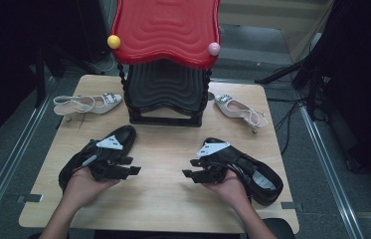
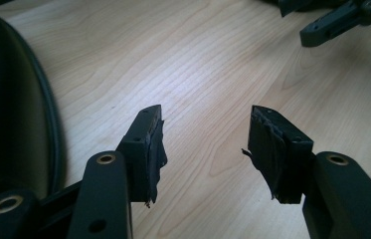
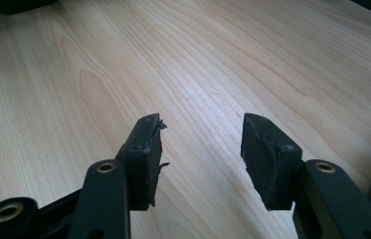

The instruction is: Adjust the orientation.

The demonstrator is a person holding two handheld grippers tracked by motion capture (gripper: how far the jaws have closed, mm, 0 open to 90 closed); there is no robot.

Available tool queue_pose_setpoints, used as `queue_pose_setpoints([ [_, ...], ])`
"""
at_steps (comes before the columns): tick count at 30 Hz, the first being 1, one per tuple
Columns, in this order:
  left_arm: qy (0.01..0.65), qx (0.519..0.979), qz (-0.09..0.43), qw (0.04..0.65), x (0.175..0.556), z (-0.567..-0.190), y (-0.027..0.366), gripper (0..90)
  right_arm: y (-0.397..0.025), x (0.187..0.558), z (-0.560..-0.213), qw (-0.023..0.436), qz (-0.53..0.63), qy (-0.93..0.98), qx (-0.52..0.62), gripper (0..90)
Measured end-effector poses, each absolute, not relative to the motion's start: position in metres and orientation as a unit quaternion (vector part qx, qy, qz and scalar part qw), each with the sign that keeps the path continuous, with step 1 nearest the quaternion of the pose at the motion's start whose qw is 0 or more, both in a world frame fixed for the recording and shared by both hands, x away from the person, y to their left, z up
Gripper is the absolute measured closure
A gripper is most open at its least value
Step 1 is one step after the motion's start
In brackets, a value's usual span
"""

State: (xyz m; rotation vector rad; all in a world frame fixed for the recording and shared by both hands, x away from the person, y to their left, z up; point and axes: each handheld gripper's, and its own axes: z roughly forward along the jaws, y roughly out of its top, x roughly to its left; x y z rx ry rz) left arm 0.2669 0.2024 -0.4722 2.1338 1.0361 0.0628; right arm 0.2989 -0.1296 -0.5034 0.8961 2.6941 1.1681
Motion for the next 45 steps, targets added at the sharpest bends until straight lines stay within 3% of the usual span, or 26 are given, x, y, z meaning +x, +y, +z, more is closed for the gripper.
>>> queue_pose_setpoints([
  [17, 0.459, 0.813, 0.084, 0.349, 0.243, -0.443, 0.259, 48.1, -0.121, 0.304, -0.503, 0.031, 0.38, 0.88, 0.282, 50.7],
  [24, 0.465, 0.802, 0.078, 0.366, 0.237, -0.437, 0.274, 48.5, -0.118, 0.305, -0.503, 0.03, 0.38, 0.881, 0.279, 50.6],
  [32, 0.491, 0.8, 0.08, 0.336, 0.231, -0.44, 0.289, 49.5, -0.116, 0.307, -0.503, 0.028, 0.378, 0.884, 0.275, 50.4],
  [37, 0.496, 0.786, 0.062, 0.364, 0.232, -0.446, 0.298, 52.9, -0.115, 0.308, -0.504, 0.028, 0.378, 0.883, 0.276, 50.3],
  [45, 0.505, 0.798, 0.054, 0.324, 0.233, -0.461, 0.293, 51.2, -0.116, 0.308, -0.504, 0.029, 0.376, 0.883, 0.278, 50.4],
])
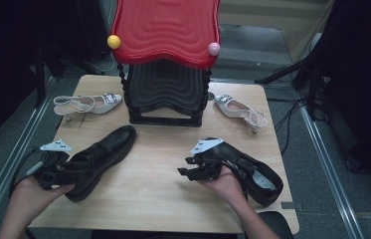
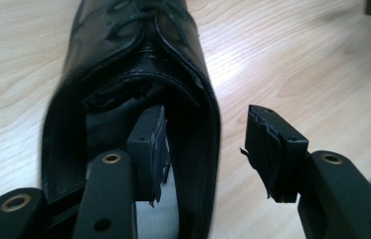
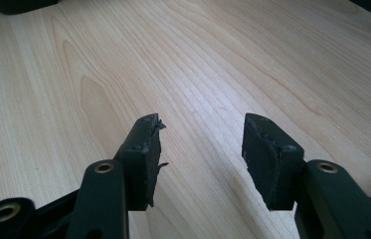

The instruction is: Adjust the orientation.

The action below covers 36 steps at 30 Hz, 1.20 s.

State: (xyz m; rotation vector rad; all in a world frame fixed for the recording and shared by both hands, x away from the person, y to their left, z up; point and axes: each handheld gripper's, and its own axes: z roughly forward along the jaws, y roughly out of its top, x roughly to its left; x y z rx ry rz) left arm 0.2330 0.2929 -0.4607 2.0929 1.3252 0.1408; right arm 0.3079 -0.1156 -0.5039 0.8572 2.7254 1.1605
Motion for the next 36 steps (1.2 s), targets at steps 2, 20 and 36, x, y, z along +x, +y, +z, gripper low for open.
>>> queue_pose_setpoints([
  [2, 0.507, 0.797, 0.059, 0.322, 0.237, -0.464, 0.289, 51.0, -0.115, 0.308, -0.504, 0.029, 0.375, 0.884, 0.277, 50.4],
  [20, 0.524, 0.782, 0.065, 0.332, 0.267, -0.472, 0.269, 81.4, -0.123, 0.302, -0.503, 0.043, 0.379, 0.879, 0.287, 51.1],
  [36, 0.442, 0.822, 0.039, 0.356, 0.283, -0.455, 0.202, 80.6, -0.138, 0.291, -0.497, 0.065, 0.384, 0.869, 0.306, 51.0],
])
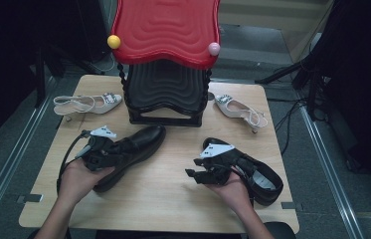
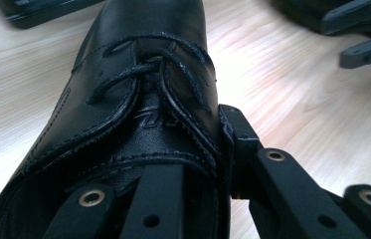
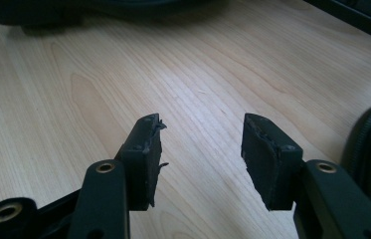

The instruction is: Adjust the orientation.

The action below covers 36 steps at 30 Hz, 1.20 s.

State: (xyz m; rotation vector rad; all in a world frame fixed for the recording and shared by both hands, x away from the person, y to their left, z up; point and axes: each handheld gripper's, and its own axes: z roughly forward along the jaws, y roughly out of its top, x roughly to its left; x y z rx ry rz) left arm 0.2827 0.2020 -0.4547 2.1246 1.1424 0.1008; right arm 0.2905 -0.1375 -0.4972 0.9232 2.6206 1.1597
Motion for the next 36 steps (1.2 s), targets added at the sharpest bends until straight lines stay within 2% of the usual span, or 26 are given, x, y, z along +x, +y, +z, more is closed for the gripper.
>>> queue_pose_setpoints([
  [13, 0.392, 0.844, 0.009, 0.366, 0.295, -0.449, 0.139, 80.0, -0.149, 0.285, -0.493, 0.078, 0.39, 0.859, 0.322, 51.0],
  [21, 0.382, 0.853, -0.003, 0.354, 0.291, -0.473, 0.117, 79.5, -0.15, 0.287, -0.495, 0.075, 0.388, 0.859, 0.325, 52.0],
  [23, 0.379, 0.854, -0.002, 0.356, 0.29, -0.474, 0.117, 76.4, -0.149, 0.287, -0.496, 0.073, 0.388, 0.859, 0.327, 52.1],
  [27, 0.381, 0.85, -0.013, 0.363, 0.291, -0.472, 0.121, 61.9, -0.149, 0.286, -0.497, 0.073, 0.388, 0.858, 0.33, 52.2],
  [29, 0.379, 0.852, -0.015, 0.362, 0.291, -0.47, 0.125, 57.5, -0.149, 0.285, -0.496, 0.073, 0.388, 0.856, 0.333, 52.2],
  [36, 0.375, 0.852, -0.005, 0.365, 0.281, -0.444, 0.153, 54.3, -0.148, 0.284, -0.494, 0.07, 0.39, 0.854, 0.338, 52.9],
])
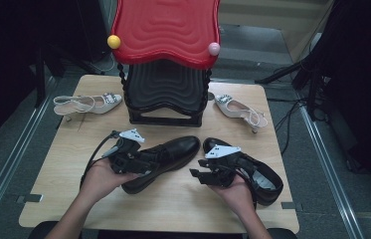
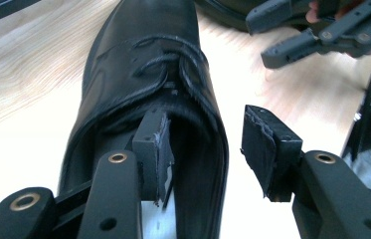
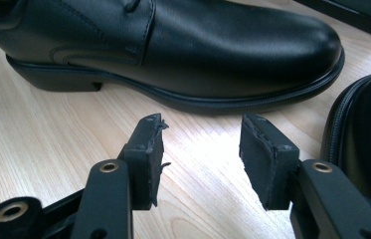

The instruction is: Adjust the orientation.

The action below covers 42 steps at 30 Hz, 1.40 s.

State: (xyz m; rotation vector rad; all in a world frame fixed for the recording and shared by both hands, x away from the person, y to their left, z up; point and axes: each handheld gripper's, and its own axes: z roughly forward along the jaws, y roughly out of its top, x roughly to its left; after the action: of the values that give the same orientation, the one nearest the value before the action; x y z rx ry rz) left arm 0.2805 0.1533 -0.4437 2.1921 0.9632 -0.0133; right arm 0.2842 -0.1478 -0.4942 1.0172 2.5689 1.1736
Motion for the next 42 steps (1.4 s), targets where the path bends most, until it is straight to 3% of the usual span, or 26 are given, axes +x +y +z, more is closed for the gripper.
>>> queue_pose_setpoints([
  [2, 0.369, 0.854, 0.006, 0.366, 0.276, -0.435, 0.163, 55.5, -0.147, 0.284, -0.493, 0.07, 0.392, 0.853, 0.338, 54.1],
  [7, 0.356, 0.85, 0.02, 0.388, 0.271, -0.42, 0.182, 74.2, -0.145, 0.284, -0.488, 0.06, 0.401, 0.848, 0.34, 59.3],
  [13, 0.372, 0.842, 0.032, 0.388, 0.278, -0.415, 0.205, 87.6, -0.137, 0.284, -0.482, 0.043, 0.404, 0.849, 0.337, 70.8],
  [14, 0.374, 0.842, 0.031, 0.387, 0.281, -0.417, 0.208, 89.0, -0.136, 0.286, -0.48, 0.03, 0.401, 0.848, 0.345, 79.4],
  [18, 0.382, 0.843, 0.015, 0.378, 0.304, -0.432, 0.217, 90.0, -0.131, 0.288, -0.477, 0.024, 0.402, 0.848, 0.346, 90.0],
  [25, 0.376, 0.848, 0.002, 0.372, 0.318, -0.458, 0.213, 90.0, -0.117, 0.298, -0.468, 0.026, 0.403, 0.852, 0.333, 90.0],
  [34, 0.375, 0.85, 0.002, 0.369, 0.323, -0.48, 0.214, 89.9, -0.103, 0.292, -0.5, 0.027, 0.395, 0.853, 0.34, 90.0],
  [42, 0.372, 0.856, -0.003, 0.358, 0.325, -0.493, 0.204, 90.0, -0.093, 0.287, -0.502, 0.023, 0.403, 0.852, 0.332, 90.0],
])
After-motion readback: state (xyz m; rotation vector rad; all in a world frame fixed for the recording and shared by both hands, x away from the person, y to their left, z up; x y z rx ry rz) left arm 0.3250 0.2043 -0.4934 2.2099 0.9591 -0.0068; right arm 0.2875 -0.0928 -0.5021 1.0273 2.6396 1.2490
